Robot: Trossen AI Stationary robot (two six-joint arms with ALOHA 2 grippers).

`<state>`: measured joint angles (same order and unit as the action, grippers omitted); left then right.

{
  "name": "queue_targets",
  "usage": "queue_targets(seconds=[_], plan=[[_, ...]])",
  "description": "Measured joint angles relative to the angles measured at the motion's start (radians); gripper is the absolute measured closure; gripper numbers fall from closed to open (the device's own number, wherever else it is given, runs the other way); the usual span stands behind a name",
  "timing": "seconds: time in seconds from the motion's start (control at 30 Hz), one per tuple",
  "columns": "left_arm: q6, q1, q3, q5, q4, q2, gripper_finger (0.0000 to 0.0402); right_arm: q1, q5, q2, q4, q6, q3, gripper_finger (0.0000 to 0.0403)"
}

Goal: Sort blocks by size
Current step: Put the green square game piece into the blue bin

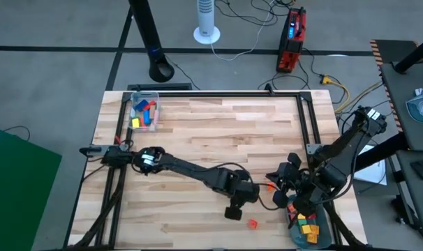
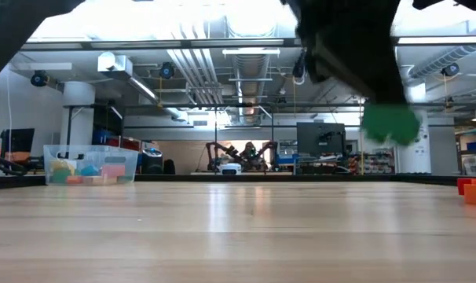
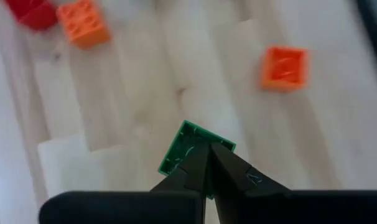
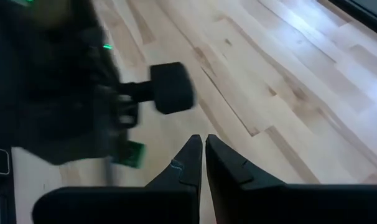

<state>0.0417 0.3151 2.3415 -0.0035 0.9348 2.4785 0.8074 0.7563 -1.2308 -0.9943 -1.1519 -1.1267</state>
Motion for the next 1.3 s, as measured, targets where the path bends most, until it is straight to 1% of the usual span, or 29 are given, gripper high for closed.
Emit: queue_targets(seconds=[0.23,0.3,0.4,0.43,0.53,0.6,0.67,0.8,0.9,0.97,1.13,1.23,1.3], plan=[[0.004,-0.02,-0.001,-0.002,-0.003,0.035,0.0402,0.003,-0.034,0.0,0.001,0.001,0.002,0.039],[0.056,-0.021,-0.002,-0.044,0.021,0.036,0.0401,0.009,-0.038,0.0,0.0,-0.001,0.004,0.039],[0.145,-0.023,-0.002,-0.152,0.018,0.035,0.0398,0.021,-0.032,0.0,-0.001,-0.018,0.006,0.039],[0.156,-0.023,-0.002,-0.167,0.019,0.034,0.0394,0.023,-0.026,0.0,-0.003,-0.028,0.008,0.039],[0.164,-0.023,-0.002,-0.164,0.003,0.031,0.0378,0.027,-0.024,0.0,-0.015,-0.043,0.01,0.039],[0.181,-0.023,-0.002,-0.136,0.014,0.025,0.0363,0.026,-0.023,0.0,-0.036,-0.065,0.01,0.039],[0.193,-0.024,-0.001,-0.118,0.046,0.022,0.0344,0.027,-0.023,0.0,-0.057,-0.082,0.011,0.039],[0.188,-0.023,-0.002,-0.115,0.103,0.014,0.0306,0.027,-0.023,0.003,-0.079,-0.099,0.011,0.039],[0.187,-0.023,-0.002,-0.115,0.112,-0.027,0.0282,0.029,-0.023,0.012,-0.079,-0.101,0.011,0.039],[0.185,-0.026,-0.001,-0.122,0.149,-0.059,0.0269,0.029,-0.023,0.02,-0.079,-0.102,0.011,0.039],[0.151,-0.032,-0.017,-0.215,0.225,-0.133,0.0252,0.032,-0.023,0.047,-0.083,-0.105,0.011,0.039],[0.151,-0.039,-0.066,-0.224,0.222,-0.211,0.0251,0.032,-0.023,0.063,-0.09,-0.105,0.015,0.039],[0.163,-0.042,-0.143,-0.227,0.195,-0.275,0.0251,0.032,-0.022,0.072,-0.093,-0.105,0.02,0.039]])
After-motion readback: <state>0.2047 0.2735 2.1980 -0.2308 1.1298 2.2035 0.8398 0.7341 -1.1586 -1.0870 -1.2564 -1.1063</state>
